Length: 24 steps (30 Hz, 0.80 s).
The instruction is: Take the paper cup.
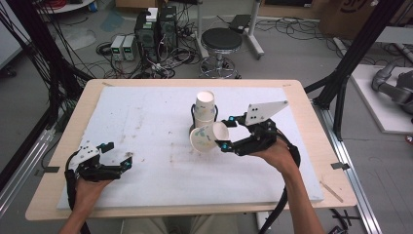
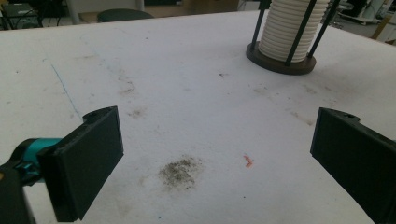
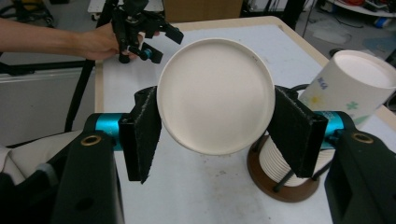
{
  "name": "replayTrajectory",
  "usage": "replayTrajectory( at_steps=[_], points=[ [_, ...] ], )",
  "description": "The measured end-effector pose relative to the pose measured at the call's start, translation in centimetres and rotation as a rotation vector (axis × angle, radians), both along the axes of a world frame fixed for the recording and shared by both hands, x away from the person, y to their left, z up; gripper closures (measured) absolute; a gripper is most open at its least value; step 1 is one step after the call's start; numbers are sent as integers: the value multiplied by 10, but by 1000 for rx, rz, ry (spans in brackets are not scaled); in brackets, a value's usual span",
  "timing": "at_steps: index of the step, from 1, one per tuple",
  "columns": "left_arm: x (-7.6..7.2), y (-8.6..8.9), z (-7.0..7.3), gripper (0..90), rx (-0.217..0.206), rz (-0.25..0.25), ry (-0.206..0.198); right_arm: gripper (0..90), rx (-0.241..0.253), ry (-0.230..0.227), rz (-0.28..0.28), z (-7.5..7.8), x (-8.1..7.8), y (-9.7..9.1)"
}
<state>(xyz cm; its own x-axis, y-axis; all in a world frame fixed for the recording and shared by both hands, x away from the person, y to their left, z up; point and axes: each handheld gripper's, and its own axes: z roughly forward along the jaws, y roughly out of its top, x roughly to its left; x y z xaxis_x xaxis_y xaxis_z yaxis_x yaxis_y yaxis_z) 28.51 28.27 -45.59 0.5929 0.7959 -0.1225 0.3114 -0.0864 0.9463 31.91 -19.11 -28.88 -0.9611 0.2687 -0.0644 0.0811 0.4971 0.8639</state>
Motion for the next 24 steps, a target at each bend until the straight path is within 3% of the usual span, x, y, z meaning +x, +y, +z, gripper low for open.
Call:
replayTrajectory(
  at_steps=[12,24],
  points=[
    [0,0,0,24,-3,1,-1,377,43,25,55,-29,3,18],
    [-1,0,0,24,-4,7,-9,377,87,59,80,-45,4,16]
  ],
)
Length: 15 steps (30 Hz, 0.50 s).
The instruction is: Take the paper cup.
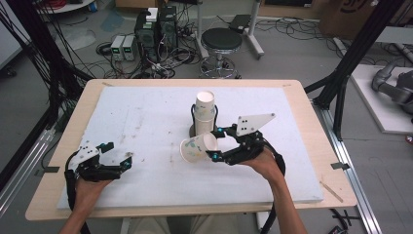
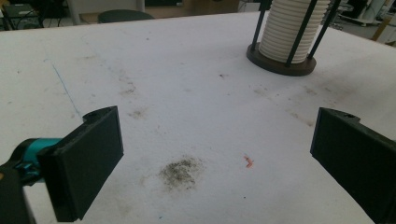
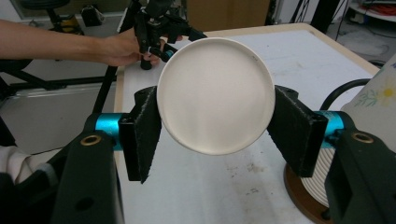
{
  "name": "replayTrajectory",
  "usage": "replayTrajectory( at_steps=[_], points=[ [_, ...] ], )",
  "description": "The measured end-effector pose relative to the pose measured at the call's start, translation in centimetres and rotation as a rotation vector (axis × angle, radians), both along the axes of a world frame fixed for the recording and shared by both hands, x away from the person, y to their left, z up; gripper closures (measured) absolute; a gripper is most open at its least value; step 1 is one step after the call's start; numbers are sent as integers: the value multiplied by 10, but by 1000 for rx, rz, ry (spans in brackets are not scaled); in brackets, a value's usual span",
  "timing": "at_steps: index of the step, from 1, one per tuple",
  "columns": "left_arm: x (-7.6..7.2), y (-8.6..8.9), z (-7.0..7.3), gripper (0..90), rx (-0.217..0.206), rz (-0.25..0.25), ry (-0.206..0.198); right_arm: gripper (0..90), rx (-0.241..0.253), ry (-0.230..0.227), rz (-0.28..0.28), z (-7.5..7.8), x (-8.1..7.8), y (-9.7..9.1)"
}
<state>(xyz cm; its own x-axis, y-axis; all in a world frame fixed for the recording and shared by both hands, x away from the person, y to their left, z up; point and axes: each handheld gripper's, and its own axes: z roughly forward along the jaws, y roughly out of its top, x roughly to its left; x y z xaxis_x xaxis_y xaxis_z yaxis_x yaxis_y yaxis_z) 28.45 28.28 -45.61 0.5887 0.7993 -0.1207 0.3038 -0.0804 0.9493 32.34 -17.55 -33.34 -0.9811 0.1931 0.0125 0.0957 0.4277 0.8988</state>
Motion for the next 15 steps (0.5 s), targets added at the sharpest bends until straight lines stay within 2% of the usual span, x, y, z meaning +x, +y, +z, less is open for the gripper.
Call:
replayTrajectory(
  at_steps=[15],
  points=[
    [-1,-1,0,24,10,1,-6,377,0,6,10,-5,2,5]
  ],
)
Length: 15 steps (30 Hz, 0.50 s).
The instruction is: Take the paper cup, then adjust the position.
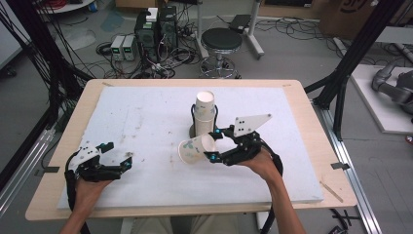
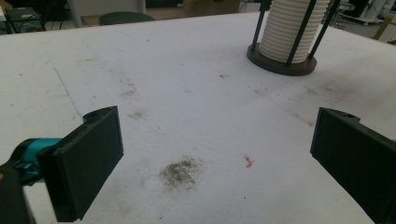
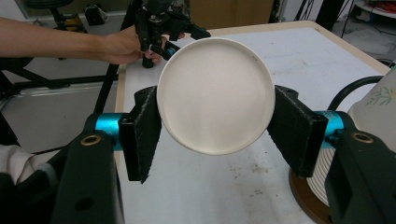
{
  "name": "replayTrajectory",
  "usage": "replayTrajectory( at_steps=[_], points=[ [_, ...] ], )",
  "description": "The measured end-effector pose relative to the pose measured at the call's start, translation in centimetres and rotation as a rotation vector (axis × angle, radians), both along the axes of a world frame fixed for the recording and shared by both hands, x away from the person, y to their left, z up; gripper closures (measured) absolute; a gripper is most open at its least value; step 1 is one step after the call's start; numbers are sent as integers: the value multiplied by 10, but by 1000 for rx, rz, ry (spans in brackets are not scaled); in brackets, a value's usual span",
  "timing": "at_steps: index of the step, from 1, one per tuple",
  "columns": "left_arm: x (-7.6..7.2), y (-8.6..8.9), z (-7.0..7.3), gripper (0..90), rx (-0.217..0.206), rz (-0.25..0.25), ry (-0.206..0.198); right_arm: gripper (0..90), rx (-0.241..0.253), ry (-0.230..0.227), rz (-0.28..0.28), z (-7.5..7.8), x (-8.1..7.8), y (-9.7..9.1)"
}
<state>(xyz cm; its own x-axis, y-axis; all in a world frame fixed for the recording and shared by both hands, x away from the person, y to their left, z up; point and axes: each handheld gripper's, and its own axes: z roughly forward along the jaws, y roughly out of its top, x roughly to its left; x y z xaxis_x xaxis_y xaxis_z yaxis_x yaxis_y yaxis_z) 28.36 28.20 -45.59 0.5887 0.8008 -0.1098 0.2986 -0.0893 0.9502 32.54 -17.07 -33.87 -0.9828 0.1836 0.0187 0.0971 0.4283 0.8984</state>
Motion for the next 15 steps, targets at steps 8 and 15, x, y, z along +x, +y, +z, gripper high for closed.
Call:
replayTrajectory(
  at_steps=[8,15],
  points=[
    [0,0,0,24,-2,-3,3,377,7,5,3,-1,0,1],
    [0,1,0,24,-8,-8,-2,377,11,6,0,-2,1,0]
  ],
)
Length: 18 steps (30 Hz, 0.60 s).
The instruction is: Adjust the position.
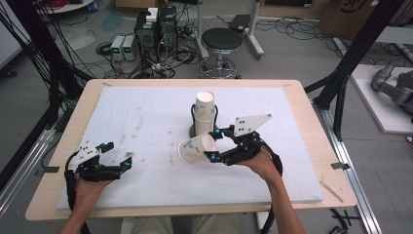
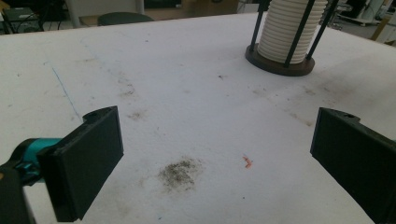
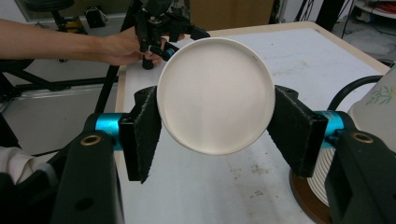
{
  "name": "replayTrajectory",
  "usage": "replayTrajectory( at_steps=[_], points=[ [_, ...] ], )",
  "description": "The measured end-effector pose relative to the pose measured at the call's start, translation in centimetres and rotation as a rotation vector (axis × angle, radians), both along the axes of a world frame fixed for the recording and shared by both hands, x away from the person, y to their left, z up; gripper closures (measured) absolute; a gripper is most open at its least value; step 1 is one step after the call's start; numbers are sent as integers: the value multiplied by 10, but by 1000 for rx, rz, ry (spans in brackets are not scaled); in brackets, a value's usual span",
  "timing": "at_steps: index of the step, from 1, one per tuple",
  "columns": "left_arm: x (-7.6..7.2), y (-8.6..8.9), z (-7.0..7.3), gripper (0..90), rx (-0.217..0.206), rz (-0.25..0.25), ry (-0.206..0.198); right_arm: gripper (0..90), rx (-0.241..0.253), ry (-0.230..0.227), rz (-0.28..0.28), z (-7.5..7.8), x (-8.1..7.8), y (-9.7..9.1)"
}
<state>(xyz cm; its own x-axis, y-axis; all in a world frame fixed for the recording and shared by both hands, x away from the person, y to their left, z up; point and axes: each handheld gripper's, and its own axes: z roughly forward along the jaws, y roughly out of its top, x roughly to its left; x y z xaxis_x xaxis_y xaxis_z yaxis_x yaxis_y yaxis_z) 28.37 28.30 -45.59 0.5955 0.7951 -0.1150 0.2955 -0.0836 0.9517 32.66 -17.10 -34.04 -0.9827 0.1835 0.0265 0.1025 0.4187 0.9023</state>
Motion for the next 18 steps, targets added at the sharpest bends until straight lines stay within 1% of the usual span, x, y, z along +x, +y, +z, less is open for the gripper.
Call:
replayTrajectory(
  at_steps=[4,5,8,11,15,16,17,18],
  points=[
    [0,0,0,24,-5,-3,1,377,0,0,-1,0,1,-1],
    [1,1,0,24,-8,-17,4,377,1,1,1,0,1,0],
    [1,1,0,24,-10,-18,8,377,-3,3,1,-1,1,0],
    [3,0,4,24,-25,-51,-5,377,-5,1,10,-1,2,1],
    [4,-5,12,24,-60,-117,-27,377,2,2,11,0,2,1],
    [4,-5,12,24,-60,-117,-27,377,0,1,14,0,2,1],
    [5,-9,17,24,-69,-157,-39,377,6,7,12,1,2,1],
    [5,-9,17,24,-69,-157,-39,377,5,4,17,1,3,1]
  ],
)
